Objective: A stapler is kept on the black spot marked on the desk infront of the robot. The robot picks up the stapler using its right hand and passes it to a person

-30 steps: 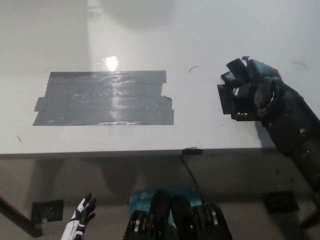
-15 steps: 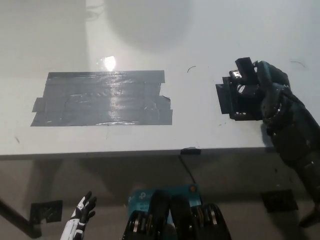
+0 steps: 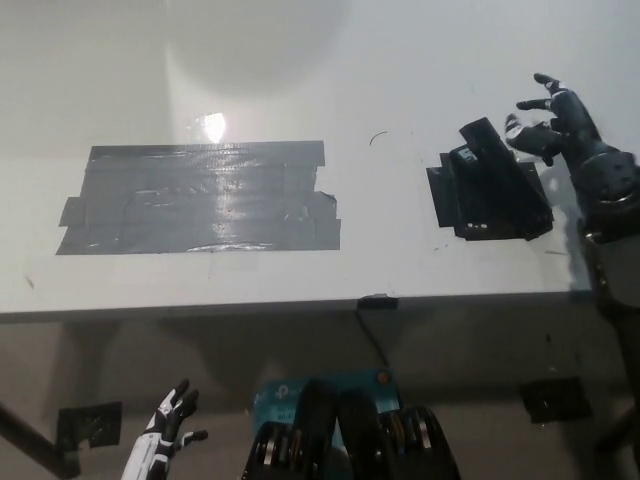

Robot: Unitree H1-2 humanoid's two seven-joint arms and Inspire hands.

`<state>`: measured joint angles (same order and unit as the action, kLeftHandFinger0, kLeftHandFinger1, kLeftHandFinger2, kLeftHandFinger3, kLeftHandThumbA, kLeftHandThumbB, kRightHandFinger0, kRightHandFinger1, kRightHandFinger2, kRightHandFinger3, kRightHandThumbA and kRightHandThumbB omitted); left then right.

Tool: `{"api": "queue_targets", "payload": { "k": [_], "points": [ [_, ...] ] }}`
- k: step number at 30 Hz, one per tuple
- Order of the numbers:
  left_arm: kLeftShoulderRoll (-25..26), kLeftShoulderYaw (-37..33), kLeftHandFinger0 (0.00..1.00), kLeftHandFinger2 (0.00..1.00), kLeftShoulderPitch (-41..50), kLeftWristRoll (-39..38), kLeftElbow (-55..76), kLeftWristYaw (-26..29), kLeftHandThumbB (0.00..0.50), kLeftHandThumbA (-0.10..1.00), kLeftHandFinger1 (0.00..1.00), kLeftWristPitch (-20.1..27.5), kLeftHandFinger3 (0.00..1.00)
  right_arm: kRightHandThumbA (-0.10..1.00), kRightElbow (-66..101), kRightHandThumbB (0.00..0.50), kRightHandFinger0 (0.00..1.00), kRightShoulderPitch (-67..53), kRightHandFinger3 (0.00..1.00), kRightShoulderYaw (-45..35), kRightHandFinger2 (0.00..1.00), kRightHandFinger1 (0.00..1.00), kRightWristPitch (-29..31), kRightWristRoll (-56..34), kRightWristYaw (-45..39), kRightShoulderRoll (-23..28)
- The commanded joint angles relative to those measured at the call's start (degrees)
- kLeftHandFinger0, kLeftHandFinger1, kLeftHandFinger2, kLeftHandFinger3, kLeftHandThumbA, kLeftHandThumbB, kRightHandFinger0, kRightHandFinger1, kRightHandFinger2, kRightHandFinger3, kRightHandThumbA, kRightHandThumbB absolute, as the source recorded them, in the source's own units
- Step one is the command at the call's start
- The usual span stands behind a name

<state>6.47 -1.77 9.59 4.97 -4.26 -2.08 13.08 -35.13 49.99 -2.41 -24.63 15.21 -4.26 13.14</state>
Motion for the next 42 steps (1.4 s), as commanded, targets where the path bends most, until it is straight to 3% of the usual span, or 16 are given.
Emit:
{"api": "queue_targets", "payload": {
  "k": [1, 5, 9, 10, 11, 13, 16, 17, 18, 19, 20, 21, 23, 25, 33, 42],
  "points": [
    [0.63, -0.08, 0.70, 0.92, -0.06, -1.88, 2.52, -1.64, 0.465, 1.00, 0.89, -1.59, 0.95, -0.10, 3.72, 0.178, 0.00, 2.73, 1.00, -13.45, 0.89, 0.47, -2.30, -19.51, -3.70, -2.26],
    [0.53, -0.03, 0.60, 0.86, -0.14, -1.41, 2.45, -1.66, 0.450, 1.00, 0.83, -1.65, 0.93, -0.10, 2.82, 0.099, 0.00, 4.14, 1.00, -17.85, 0.78, 0.27, -2.30, -30.26, -2.28, -3.49],
    [0.51, -0.10, 0.53, 0.83, -0.38, -1.05, 2.24, -1.58, 0.441, 1.00, 0.78, -1.37, 0.91, -0.10, 2.52, 0.096, 0.00, 4.97, 0.99, -17.22, 0.74, 0.21, -2.30, -40.28, -2.06, -2.90],
    [0.49, -0.13, 0.51, 0.82, -0.44, -0.98, 2.24, -1.56, 0.438, 1.00, 0.77, -1.38, 0.90, -0.10, 3.03, 0.101, 0.00, 4.97, 0.91, -16.80, 0.73, 0.20, -2.30, -42.24, -1.24, -2.93],
    [0.48, -0.14, 0.51, 0.81, -0.47, -0.96, 2.26, -1.56, 0.440, 1.00, 0.77, -1.40, 0.90, -0.10, 3.41, 0.102, 0.00, 4.93, 0.86, -16.54, 0.71, 0.17, -2.30, -43.28, -0.61, -2.98],
    [0.38, -0.15, 0.47, 0.80, -0.37, -1.34, 2.39, -1.73, 0.442, 1.00, 0.75, -1.74, 0.89, -0.10, 6.77, 0.090, 0.00, 3.85, 0.98, -15.51, 0.69, 0.14, -2.30, -41.60, -0.51, -3.80],
    [0.44, -0.18, 0.46, 0.78, -0.28, -1.39, 2.50, -1.84, 0.446, 1.00, 0.73, -1.88, 0.88, -0.10, 8.78, 0.101, 0.00, 3.16, 0.88, -15.22, 0.70, 0.14, -2.30, -38.67, -0.75, -4.35],
    [0.53, -0.18, 0.45, 0.77, -0.32, -1.34, 2.59, -1.89, 0.448, 1.00, 0.72, -2.05, 0.88, -0.10, 10.45, 0.142, 0.00, 2.71, 0.61, -14.56, 0.72, 0.20, -2.30, -33.77, -1.09, -4.58],
    [0.69, -0.23, 0.44, 0.75, -0.45, -1.06, 2.57, -1.90, 0.445, 1.00, 0.71, -2.04, 0.88, 0.30, 13.74, 0.209, 0.54, 1.64, 0.80, -9.91, 1.00, 0.84, -2.15, -24.95, -2.24, -3.14],
    [0.80, -0.27, 0.44, 0.75, -0.55, -0.85, 2.54, -1.89, 0.445, 1.00, 0.71, -2.02, 0.88, 0.30, 16.04, 0.209, 0.54, 0.89, 0.80, -6.38, 1.00, 0.84, -2.06, -18.96, -2.99, -1.97],
    [0.87, -0.27, 0.43, 0.74, -0.61, -0.73, 2.54, -1.87, 0.446, 1.00, 0.69, -2.00, 0.87, 0.42, 17.31, 0.193, 0.87, 0.48, 0.89, -3.91, 1.00, 1.00, -2.04, -15.87, -3.28, -1.08],
    [0.93, -0.25, 0.41, 0.73, -0.62, -0.77, 2.66, -1.93, 0.449, 1.00, 0.68, -2.16, 0.87, 0.62, 18.88, 0.301, 1.00, 0.03, 1.00, -0.04, 1.00, 1.00, -2.06, -12.61, -4.41, 0.51],
    [0.91, -0.22, 0.39, 0.70, -0.59, -1.03, 2.76, -2.09, 0.443, 1.00, 0.66, -2.27, 0.86, 0.82, 21.88, 0.396, 1.00, -0.64, 1.00, 9.41, 1.00, 1.00, -0.89, -1.97, -4.15, 4.31],
    [0.84, -0.26, 0.37, 0.67, -0.57, -1.20, 2.59, -2.26, 0.438, 1.00, 0.64, -1.95, 0.85, 0.82, 22.85, 0.443, 1.00, -0.98, 1.00, 15.63, 1.00, 1.00, 0.08, 6.00, -1.84, 6.31],
    [0.97, -0.54, 0.33, 0.61, -0.52, -0.42, 2.14, -2.20, 0.441, 1.00, 0.59, -1.44, 0.84, 0.91, 17.72, 0.476, 1.00, 0.17, 1.00, 24.37, 1.00, 1.00, 1.22, 17.42, 7.76, 7.64],
    [0.97, -0.80, 0.31, 0.57, -0.59, -0.37, 2.04, -2.31, 0.443, 1.00, 0.56, -1.21, 0.83, 0.97, 12.97, 0.500, 1.00, 2.21, 1.00, 28.68, 1.00, 1.00, -1.56, 20.10, 8.41, 7.89]
  ]
}}
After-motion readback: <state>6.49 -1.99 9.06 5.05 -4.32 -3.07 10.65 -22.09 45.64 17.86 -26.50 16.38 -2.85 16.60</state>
